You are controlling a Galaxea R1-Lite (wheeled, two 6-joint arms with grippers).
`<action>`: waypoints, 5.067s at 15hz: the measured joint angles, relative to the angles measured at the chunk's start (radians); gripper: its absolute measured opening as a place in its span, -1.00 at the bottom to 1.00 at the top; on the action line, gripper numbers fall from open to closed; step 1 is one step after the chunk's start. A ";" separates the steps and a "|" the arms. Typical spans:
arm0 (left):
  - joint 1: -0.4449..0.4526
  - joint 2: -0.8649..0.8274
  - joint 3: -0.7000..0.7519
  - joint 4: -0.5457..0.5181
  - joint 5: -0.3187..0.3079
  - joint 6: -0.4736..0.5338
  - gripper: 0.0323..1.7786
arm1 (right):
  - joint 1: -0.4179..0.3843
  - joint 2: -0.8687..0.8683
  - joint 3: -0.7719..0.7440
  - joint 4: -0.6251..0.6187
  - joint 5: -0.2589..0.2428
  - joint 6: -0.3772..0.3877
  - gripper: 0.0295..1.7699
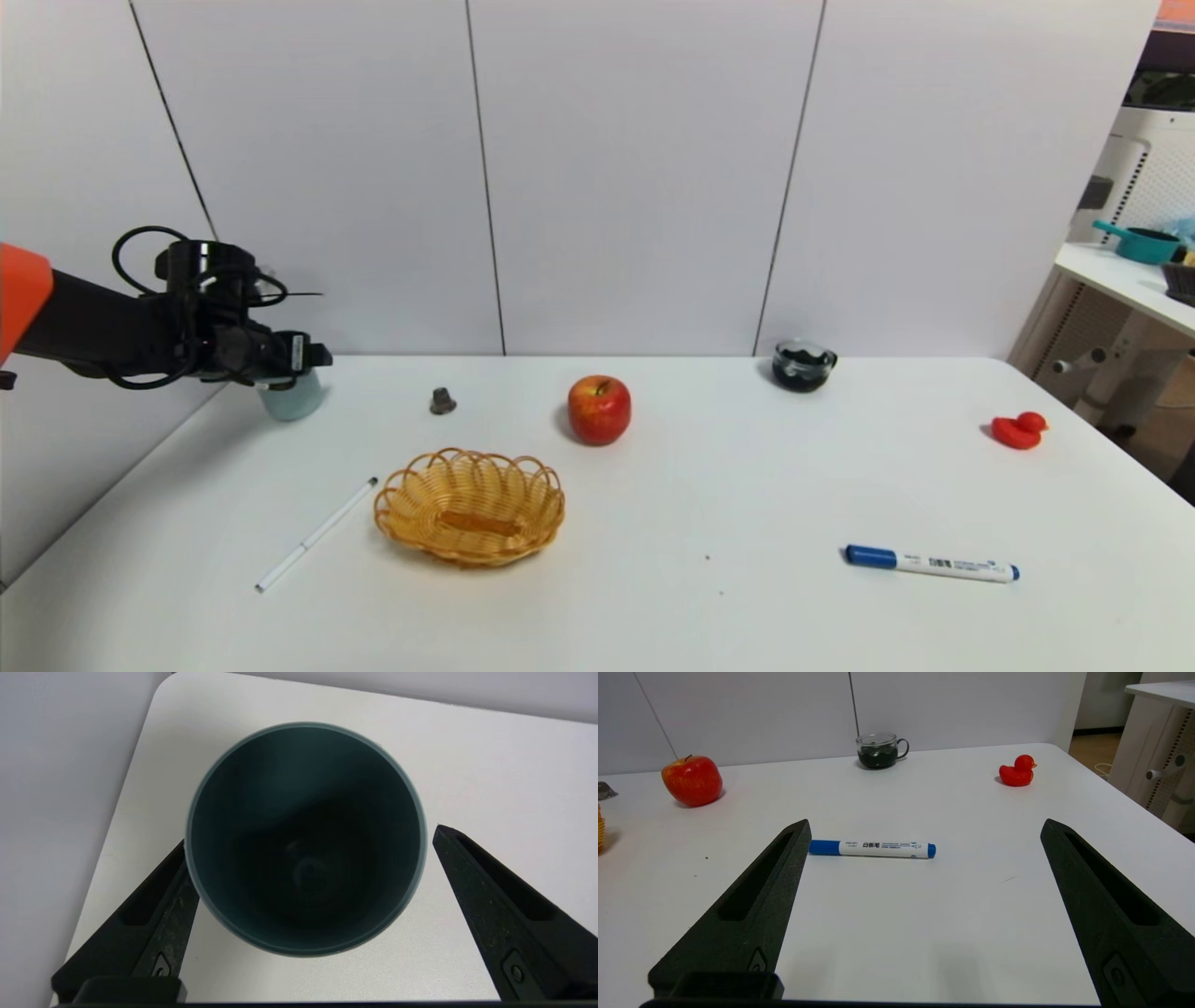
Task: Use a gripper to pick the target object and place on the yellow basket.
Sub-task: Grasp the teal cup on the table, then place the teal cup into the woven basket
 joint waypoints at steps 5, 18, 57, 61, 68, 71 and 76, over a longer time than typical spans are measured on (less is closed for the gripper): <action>0.000 0.037 0.004 -0.070 0.001 0.014 0.90 | 0.000 0.000 0.000 0.000 0.000 0.000 0.92; -0.006 0.093 0.000 -0.121 0.001 0.019 0.49 | 0.000 0.000 0.000 0.000 0.000 0.000 0.92; -0.645 -0.471 0.375 0.183 -0.077 0.029 0.27 | 0.000 0.000 0.000 0.000 0.000 0.000 0.92; -0.659 -0.435 0.392 0.183 -0.077 0.029 0.27 | 0.000 0.000 0.000 0.000 0.000 0.000 0.92; -0.659 -0.407 0.396 0.176 -0.076 0.028 0.54 | 0.000 0.000 0.000 0.000 0.000 0.000 0.92; -0.661 -0.421 0.381 0.158 -0.075 0.029 0.66 | 0.000 0.000 0.000 0.000 0.000 0.000 0.92; -0.659 -0.472 0.334 0.073 -0.074 0.030 0.78 | 0.000 0.000 0.000 0.000 0.000 -0.001 0.92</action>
